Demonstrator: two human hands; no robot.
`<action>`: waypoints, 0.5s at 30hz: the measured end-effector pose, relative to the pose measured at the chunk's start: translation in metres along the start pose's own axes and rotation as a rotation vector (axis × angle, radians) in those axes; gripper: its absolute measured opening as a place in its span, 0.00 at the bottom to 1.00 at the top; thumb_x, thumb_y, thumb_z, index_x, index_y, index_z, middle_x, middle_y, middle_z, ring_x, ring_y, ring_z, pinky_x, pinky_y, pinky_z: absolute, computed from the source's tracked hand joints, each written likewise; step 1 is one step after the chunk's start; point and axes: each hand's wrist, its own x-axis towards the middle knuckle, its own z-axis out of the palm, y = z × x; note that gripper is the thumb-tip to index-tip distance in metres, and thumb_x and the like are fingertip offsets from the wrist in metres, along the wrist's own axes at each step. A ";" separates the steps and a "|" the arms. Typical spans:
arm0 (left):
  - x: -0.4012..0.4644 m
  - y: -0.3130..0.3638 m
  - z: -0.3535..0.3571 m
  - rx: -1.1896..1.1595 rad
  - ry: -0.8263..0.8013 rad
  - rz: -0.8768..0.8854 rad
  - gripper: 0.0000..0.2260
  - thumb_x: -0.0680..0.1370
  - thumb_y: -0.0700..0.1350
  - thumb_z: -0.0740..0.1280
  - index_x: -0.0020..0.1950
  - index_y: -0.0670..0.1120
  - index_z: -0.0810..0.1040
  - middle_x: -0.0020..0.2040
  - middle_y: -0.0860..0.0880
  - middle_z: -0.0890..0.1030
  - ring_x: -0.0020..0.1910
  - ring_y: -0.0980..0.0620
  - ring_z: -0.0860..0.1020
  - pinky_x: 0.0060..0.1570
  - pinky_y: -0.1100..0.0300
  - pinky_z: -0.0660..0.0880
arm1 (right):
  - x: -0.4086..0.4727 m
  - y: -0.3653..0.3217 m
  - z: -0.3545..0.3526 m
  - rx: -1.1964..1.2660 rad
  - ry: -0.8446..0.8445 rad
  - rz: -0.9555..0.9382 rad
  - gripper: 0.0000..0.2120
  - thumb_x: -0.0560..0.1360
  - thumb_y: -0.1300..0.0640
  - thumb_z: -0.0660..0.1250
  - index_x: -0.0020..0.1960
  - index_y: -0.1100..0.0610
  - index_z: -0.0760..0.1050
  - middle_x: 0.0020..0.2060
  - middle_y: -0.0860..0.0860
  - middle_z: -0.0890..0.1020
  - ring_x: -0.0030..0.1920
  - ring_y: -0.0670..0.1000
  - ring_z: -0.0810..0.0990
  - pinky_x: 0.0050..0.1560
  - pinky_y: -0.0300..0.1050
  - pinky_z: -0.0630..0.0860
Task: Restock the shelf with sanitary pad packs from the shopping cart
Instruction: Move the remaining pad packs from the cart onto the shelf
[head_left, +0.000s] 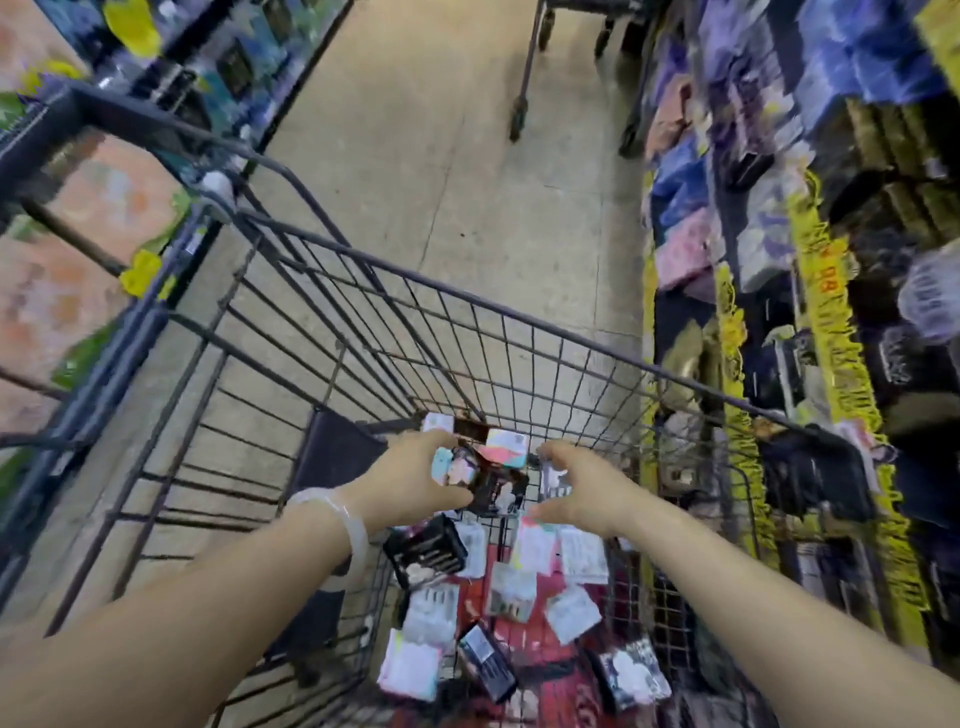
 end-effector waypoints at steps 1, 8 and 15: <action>0.009 -0.008 0.005 0.011 0.000 -0.025 0.32 0.73 0.52 0.72 0.73 0.46 0.64 0.72 0.44 0.66 0.68 0.46 0.69 0.63 0.55 0.69 | 0.012 0.004 0.004 -0.006 -0.020 0.010 0.37 0.71 0.51 0.72 0.73 0.55 0.58 0.71 0.55 0.64 0.69 0.56 0.67 0.65 0.49 0.69; 0.078 -0.052 0.053 0.168 0.074 -0.128 0.34 0.78 0.49 0.65 0.78 0.49 0.50 0.78 0.42 0.48 0.76 0.42 0.51 0.72 0.54 0.55 | 0.098 0.041 0.043 -0.043 0.004 0.077 0.40 0.72 0.52 0.70 0.75 0.53 0.51 0.71 0.58 0.59 0.72 0.58 0.59 0.68 0.47 0.64; 0.133 -0.075 0.085 -0.003 0.188 -0.246 0.38 0.75 0.44 0.70 0.78 0.51 0.49 0.76 0.40 0.54 0.74 0.40 0.57 0.69 0.50 0.62 | 0.155 0.052 0.083 0.200 0.254 0.160 0.37 0.71 0.47 0.70 0.74 0.52 0.56 0.68 0.59 0.62 0.69 0.59 0.64 0.65 0.48 0.65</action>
